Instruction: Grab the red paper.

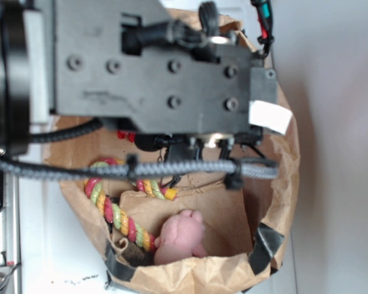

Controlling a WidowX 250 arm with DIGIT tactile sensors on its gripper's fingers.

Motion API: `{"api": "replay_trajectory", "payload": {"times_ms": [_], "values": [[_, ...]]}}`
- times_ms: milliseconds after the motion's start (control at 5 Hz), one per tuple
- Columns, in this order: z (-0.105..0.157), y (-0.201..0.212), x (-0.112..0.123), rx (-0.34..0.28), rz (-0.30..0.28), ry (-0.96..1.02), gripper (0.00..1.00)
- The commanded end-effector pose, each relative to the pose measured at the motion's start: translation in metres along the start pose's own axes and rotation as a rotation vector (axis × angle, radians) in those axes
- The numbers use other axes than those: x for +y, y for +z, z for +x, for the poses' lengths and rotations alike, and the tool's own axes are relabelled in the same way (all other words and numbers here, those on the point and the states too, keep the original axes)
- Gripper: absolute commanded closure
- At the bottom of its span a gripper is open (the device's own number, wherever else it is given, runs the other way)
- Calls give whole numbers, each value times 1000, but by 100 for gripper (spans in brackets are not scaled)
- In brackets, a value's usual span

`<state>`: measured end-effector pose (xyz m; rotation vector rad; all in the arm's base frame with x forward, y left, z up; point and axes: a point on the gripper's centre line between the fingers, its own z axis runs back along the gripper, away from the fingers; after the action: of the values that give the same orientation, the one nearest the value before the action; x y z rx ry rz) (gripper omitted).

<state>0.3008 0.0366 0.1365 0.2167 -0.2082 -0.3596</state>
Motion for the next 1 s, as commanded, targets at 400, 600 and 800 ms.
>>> {"api": "replay_trajectory", "payload": {"times_ms": [400,600,800], "values": [[2,-19,-31,-105,-94,8,0],[0,-26,-26,-98,-99,9,0],[-6,-36,-16,-74,-96,21,0]]}}
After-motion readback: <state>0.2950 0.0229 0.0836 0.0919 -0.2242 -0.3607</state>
